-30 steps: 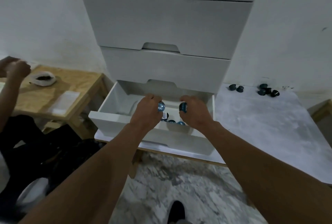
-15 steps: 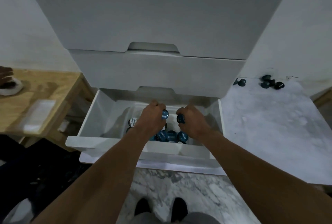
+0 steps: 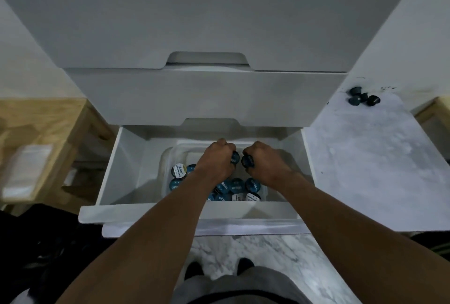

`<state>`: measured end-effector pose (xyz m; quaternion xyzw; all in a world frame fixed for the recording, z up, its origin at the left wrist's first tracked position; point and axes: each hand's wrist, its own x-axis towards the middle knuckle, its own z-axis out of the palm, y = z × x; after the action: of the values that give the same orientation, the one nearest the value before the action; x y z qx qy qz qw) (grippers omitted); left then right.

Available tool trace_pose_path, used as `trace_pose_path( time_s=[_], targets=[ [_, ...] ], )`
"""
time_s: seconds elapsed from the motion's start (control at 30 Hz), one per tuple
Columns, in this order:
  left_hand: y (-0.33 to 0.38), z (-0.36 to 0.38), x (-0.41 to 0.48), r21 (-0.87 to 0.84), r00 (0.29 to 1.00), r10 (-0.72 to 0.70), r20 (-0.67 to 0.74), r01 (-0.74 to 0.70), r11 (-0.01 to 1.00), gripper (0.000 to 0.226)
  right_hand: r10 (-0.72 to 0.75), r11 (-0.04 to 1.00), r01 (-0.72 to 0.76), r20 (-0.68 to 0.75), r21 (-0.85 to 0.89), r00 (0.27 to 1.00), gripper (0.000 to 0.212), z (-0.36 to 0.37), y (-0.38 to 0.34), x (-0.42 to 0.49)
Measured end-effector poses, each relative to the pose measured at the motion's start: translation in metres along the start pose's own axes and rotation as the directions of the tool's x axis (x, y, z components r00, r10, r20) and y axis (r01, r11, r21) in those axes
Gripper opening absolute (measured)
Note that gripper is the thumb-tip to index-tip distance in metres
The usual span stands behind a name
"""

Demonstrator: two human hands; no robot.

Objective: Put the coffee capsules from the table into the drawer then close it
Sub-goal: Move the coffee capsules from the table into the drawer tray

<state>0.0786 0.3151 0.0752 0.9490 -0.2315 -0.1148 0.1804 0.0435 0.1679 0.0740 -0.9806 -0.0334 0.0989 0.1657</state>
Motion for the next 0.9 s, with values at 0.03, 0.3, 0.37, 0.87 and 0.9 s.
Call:
trace_pose_path(
  time_s=[0.03,0.3,0.37,0.87,0.9],
  targets=[
    [-0.001,0.002,0.002,0.001,1.0,0.002,0.006,-0.002,1.0,0.035,-0.004,1.0,0.004,0.005,-0.017,1.0,0.023,0.0,0.001,0.0],
    [-0.005,0.008,0.013,0.011,0.998,-0.016,0.055,0.016,1.0,0.033,-0.005,0.995,0.008,0.023,-0.097,1.0,0.03,0.003,0.009,0.005],
    [-0.006,0.011,0.014,0.021,0.998,-0.022,0.066,0.021,1.0,0.032,0.0,0.994,0.003,0.027,-0.105,1.0,0.029,0.003,0.01,0.006],
    [-0.01,0.017,0.018,-0.056,0.994,-0.044,0.096,0.049,0.997,0.049,-0.008,0.996,0.013,0.054,-0.088,0.999,0.03,-0.001,0.018,0.007],
    [-0.012,0.017,0.018,-0.072,0.994,-0.05,0.097,0.057,0.996,0.047,-0.011,0.996,0.016,0.06,-0.085,0.998,0.032,-0.002,0.018,0.007]
  ],
)
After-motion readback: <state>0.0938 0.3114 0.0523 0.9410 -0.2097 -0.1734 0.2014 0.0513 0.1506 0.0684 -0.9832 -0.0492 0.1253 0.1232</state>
